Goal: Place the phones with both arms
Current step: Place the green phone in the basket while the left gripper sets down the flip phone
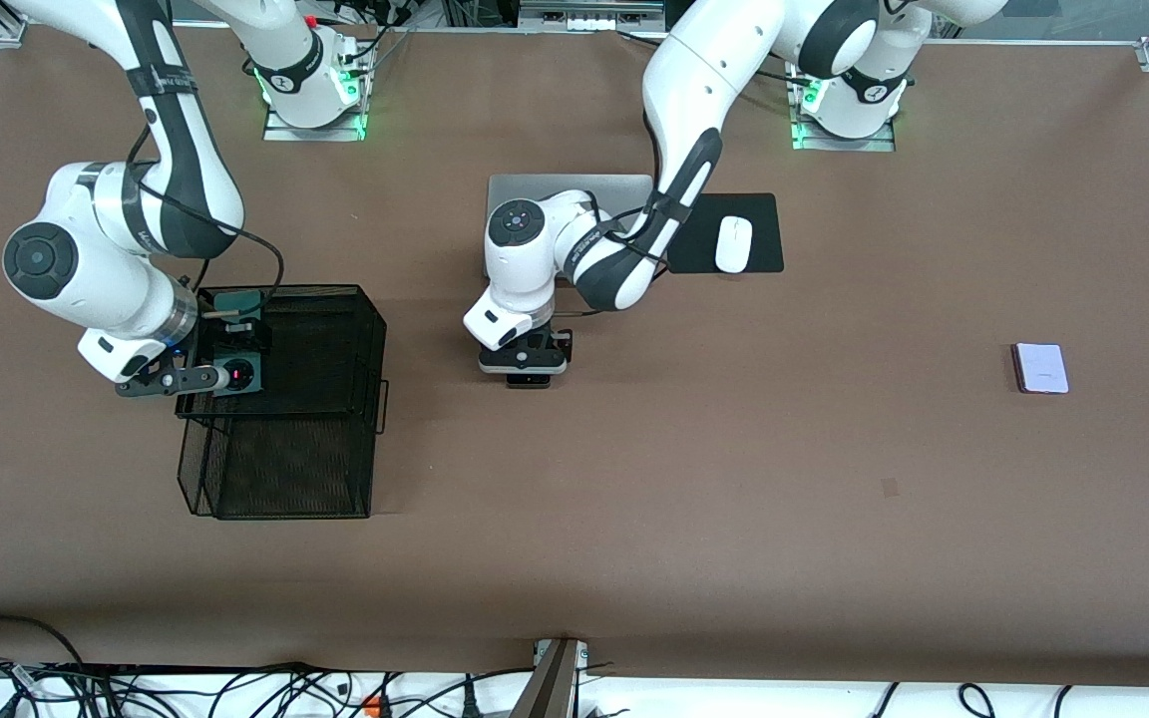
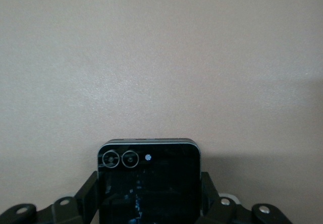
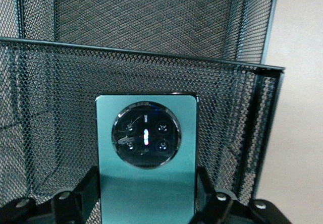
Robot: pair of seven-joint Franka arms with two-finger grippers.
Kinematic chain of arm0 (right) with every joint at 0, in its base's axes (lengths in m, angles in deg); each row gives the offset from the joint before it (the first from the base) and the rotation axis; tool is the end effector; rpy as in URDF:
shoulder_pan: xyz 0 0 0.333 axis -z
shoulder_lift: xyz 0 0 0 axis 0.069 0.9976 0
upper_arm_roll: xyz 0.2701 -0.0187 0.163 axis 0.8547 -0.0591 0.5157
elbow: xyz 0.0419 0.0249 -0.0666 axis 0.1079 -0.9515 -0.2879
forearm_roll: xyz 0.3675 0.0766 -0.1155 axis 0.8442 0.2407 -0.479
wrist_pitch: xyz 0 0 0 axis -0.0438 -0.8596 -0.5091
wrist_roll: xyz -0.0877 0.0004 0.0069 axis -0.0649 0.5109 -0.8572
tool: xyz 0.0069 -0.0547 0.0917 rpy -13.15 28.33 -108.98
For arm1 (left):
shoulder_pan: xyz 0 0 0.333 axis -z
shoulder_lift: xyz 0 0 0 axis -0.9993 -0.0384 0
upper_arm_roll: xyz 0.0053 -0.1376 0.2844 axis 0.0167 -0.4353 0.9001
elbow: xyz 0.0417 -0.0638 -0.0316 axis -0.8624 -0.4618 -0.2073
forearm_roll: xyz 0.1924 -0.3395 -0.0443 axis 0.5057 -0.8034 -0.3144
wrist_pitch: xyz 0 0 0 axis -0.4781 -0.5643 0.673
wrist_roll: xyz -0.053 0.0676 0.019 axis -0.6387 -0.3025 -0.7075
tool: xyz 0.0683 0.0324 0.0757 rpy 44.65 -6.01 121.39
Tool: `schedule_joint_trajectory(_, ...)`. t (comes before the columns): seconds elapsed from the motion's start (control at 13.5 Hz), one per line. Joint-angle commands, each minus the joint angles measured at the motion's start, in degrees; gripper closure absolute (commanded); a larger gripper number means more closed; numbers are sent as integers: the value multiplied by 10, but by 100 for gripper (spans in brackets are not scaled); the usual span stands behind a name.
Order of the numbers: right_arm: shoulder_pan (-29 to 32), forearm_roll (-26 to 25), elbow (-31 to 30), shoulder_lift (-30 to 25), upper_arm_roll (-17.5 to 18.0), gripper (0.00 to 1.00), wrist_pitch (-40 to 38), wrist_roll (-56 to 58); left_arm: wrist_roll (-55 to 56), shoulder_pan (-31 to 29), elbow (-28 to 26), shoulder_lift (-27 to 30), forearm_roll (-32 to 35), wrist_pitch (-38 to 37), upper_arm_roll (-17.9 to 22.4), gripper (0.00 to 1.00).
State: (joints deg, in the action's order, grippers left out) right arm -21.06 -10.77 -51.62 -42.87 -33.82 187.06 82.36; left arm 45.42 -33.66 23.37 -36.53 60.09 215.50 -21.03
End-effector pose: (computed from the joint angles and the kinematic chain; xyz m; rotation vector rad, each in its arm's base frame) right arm 0.5912 0.0382 0.3193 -3.1243 -0.1759 0.1100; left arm 0.5125 -0.5952 0.1678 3.0852 0.0533 0.3284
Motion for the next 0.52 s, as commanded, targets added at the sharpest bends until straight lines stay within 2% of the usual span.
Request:
schedule_joint_trajectory(0.0, 3, 17, -5, -4, -2, 100, 6, 4, 21, 11, 33, -17, 12, -15, 16, 12)
schedule_joint_trajectory(0.07, 3, 17, -4, 1, -2, 100, 7, 4, 20, 11, 33, -16, 14, -17, 17, 0)
schedule_joint_trajectory(0.15, 4, 17, 0, 5, -2, 90, 9, 3, 18, 10, 30, -11, 14, -20, 18, 0)
schedule_joint_trajectory(0.22, 4, 18, 1, 7, -2, 50, 10, 3, 15, 6, 29, -1, 14, -32, 18, 0)
schedule_joint_trajectory(0.37, 4, 18, 7, 9, -2, 1, 9, -4, 0, -23, 24, 33, 12, -96, 19, 0)
schedule_joint_trajectory(0.44, 4, 18, 12, 9, -2, 1, 6, -7, -7, -41, 8, 56, 8, -130, 16, 0)
